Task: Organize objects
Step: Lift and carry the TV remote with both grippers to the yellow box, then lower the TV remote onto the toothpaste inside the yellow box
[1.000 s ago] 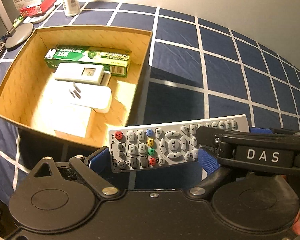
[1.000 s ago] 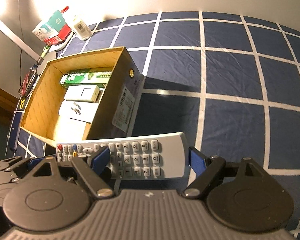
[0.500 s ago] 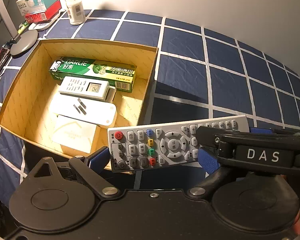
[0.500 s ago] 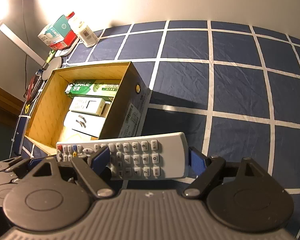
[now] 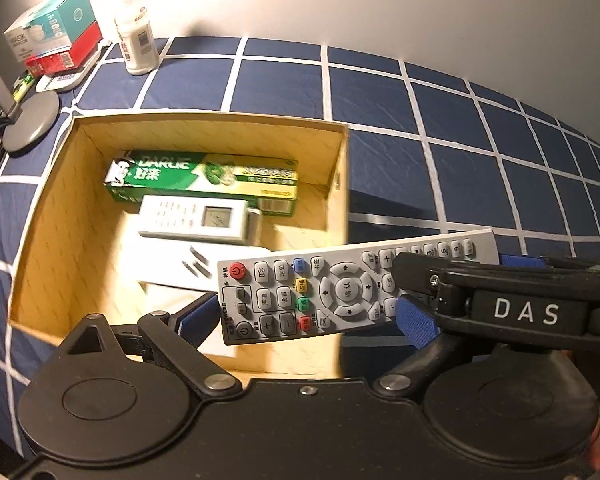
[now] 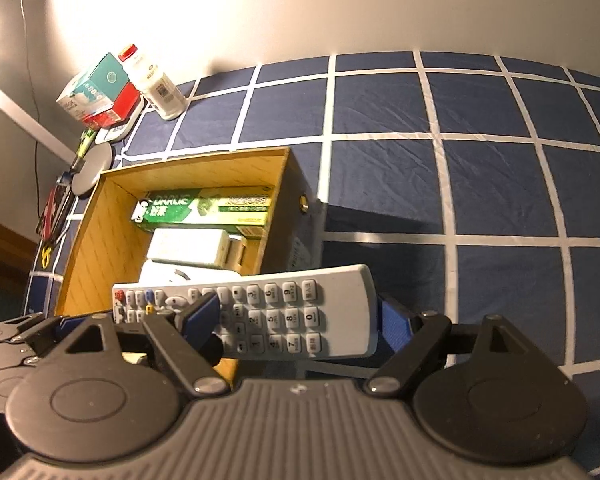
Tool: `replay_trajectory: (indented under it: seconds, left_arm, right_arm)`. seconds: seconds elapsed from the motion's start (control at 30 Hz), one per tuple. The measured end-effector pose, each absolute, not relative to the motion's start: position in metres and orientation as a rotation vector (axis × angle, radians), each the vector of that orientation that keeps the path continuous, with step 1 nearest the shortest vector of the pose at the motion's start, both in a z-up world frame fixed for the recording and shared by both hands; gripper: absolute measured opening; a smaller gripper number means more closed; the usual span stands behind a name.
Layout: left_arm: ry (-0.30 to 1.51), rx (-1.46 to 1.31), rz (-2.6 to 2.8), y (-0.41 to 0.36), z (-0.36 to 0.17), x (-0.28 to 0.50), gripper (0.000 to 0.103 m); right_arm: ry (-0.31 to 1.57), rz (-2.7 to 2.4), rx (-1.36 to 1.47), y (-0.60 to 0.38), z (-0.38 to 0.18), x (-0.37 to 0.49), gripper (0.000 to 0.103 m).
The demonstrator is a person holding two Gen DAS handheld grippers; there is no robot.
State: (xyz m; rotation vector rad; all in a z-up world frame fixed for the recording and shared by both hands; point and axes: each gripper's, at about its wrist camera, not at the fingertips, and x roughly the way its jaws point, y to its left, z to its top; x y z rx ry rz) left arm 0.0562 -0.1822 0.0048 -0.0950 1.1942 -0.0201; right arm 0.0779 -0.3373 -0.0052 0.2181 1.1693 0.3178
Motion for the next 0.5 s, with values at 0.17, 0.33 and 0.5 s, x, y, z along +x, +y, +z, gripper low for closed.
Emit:
replay_trajectory:
  seconds: [0.17, 0.33, 0.5]
  left_arm:
    - [1.201, -0.057, -0.065, -0.149, 0.005, 0.063, 0.094]
    - [1.206, -0.045, -0.092, -0.115, 0.002, 0.07, 0.094]
    - [1.208, -0.034, -0.116, -0.086, 0.0, 0.083, 0.094]
  right_arm:
    - [1.164, 0.269, 0.257, -0.303, -0.007, 0.077, 0.083]
    - [1.165, 0.245, 0.267, -0.269, -0.008, 0.081, 0.083]
    - [1.163, 0.227, 0.272, -0.239, -0.009, 0.09, 0.083]
